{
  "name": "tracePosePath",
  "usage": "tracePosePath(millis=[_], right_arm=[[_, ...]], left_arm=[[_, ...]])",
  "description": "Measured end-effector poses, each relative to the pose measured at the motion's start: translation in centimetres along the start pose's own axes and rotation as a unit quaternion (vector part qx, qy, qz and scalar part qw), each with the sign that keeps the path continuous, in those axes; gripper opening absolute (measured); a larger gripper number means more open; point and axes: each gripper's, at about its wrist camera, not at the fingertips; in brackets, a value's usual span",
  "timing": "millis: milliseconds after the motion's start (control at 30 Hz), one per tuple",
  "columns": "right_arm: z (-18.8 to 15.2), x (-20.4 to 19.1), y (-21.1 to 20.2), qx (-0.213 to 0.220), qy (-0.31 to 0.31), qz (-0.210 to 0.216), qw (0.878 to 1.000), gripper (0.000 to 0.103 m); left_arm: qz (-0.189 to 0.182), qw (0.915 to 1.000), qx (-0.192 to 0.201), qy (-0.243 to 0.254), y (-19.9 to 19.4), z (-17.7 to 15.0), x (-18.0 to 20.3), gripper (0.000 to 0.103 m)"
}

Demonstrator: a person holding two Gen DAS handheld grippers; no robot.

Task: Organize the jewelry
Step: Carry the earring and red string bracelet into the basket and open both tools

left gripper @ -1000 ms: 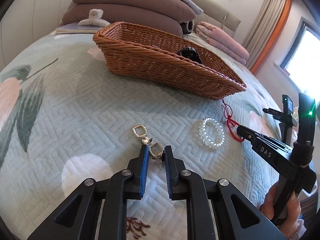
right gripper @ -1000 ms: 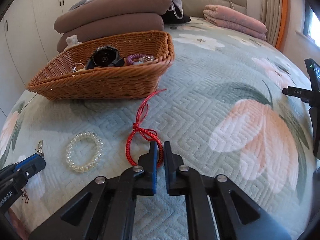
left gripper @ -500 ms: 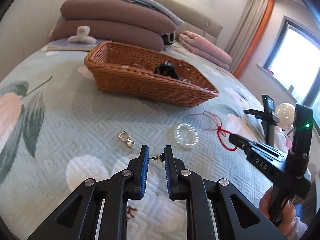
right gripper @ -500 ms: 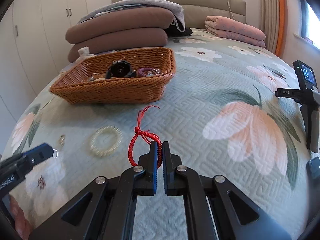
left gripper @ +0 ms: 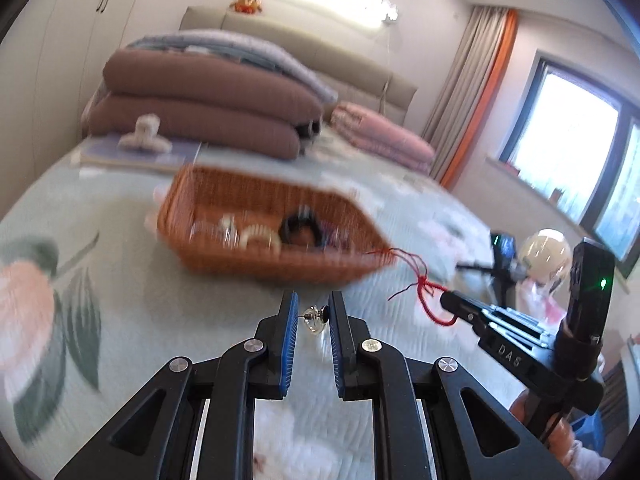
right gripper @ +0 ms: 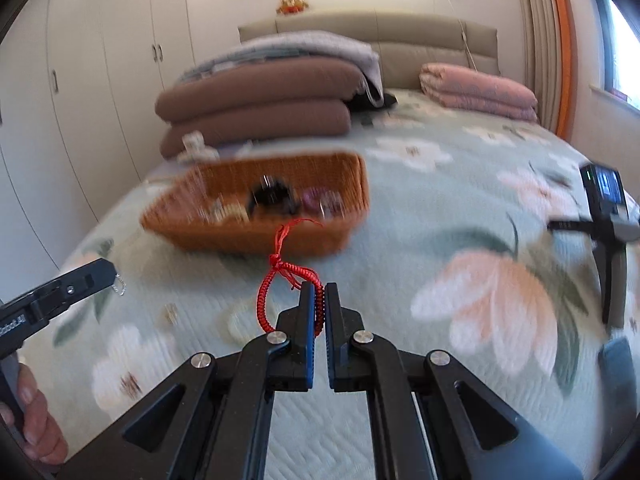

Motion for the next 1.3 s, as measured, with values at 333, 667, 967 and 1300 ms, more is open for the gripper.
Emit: tracePosePath(millis=[333, 667, 967, 1300], right_arm=[[7.7, -0.3, 5.6, 0.035, 0.018, 0.01, 0.999, 0.006], [9.3, 2.0, 15.4, -0.045, 0.054, 0.011, 0.997, 0.006], [8.3, 1.3, 19.0, -0.084, 0.033, -0.015, 0.996, 0.006], [7.8, 1.3, 19.4, -0.077, 0.036, -0.024, 0.996, 0.006]], left_arm=[[0.005, 0.9972, 0.074, -0.009, 3.6, 8.8, -4.3, 0.016], [0.066, 0.9966, 0.033, 0.037, 13.0, 8.6, -6.8, 0.016], [0.039, 0.9988, -0.022, 0.018, 16.3, 6.5, -8.7, 0.016], [0.017, 0.9997, -0.018, -0.008, 16.5, 6.0, -9.9, 0.016]])
Point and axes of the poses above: each gripper's, at about its wrist camera, not at the fingertips, and y roughly the way its jaws point, x to its right, z to its top, and after that the axes turned 6 degrees about y, right-handed
